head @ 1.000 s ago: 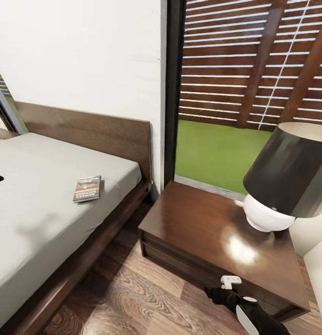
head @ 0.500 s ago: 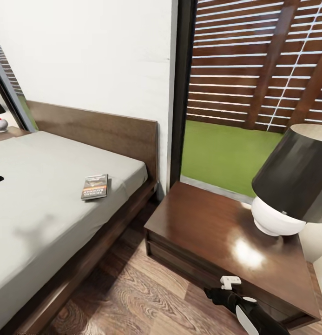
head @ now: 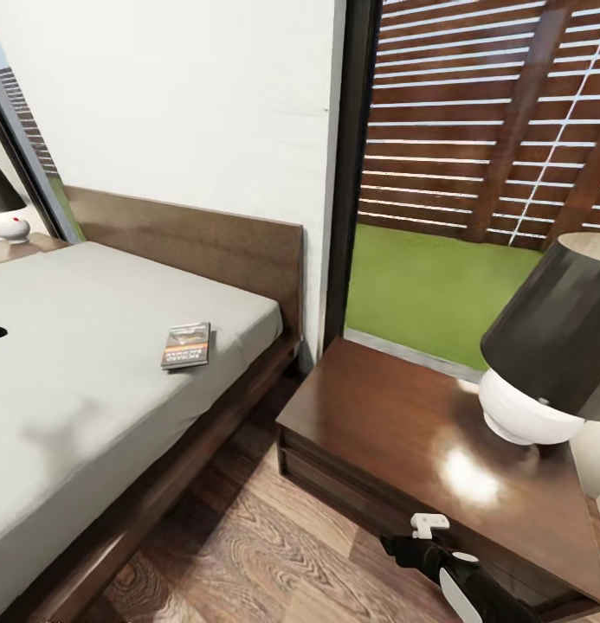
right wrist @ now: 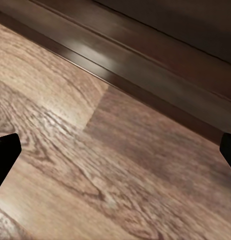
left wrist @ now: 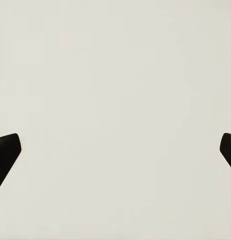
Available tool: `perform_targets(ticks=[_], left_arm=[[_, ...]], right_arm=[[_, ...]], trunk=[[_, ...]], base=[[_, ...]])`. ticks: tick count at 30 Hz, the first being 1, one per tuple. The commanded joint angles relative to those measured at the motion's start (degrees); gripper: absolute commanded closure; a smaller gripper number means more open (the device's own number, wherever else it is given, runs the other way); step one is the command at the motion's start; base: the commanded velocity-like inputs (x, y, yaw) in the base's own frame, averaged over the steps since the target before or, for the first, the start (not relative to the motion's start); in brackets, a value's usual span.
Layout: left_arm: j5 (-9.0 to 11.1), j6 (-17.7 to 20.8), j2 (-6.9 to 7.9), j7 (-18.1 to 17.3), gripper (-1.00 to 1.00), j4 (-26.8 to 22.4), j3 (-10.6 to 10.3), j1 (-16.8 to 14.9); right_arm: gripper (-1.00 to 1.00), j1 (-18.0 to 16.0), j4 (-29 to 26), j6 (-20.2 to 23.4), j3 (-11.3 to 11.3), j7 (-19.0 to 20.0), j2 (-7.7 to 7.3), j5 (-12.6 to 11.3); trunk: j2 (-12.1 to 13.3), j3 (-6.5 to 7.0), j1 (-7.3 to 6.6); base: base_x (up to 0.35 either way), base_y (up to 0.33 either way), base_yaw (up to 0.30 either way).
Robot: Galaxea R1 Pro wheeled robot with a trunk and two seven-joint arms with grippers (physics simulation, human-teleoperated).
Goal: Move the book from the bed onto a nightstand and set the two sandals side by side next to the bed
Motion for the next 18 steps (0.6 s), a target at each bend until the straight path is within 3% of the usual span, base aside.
perform_targets(ticks=[1, 9, 18], left_arm=[[-0.3, 0.3, -0.01, -0.3, -1.0, -0.1, 0.4, 0.0], [-0.3, 0.4, 0.0, -0.3, -1.0, -0.1, 0.4, 0.0], [-0.2, 0.5, -0.04, -0.4, -1.0, -0.2, 0.5, 0.0]], right_arm=[[-1.0, -0.1, -2.0, 0.1, 0.3, 0.1, -0.07, 0.1], [-1.0, -0.1, -2.0, 0.1, 0.3, 0.1, -0.07, 0.1], [-1.0, -0.1, -2.0, 0.1, 0.3, 0.1, -0.07, 0.1]], trunk=[[0.0, -0.04, -0.01], [0.0, -0.04, -0.01], [0.0, -0.04, -0.01]], base=[[0.0, 0.0, 0.08], [0.0, 0.0, 0.111], [0.0, 0.0, 0.2]])
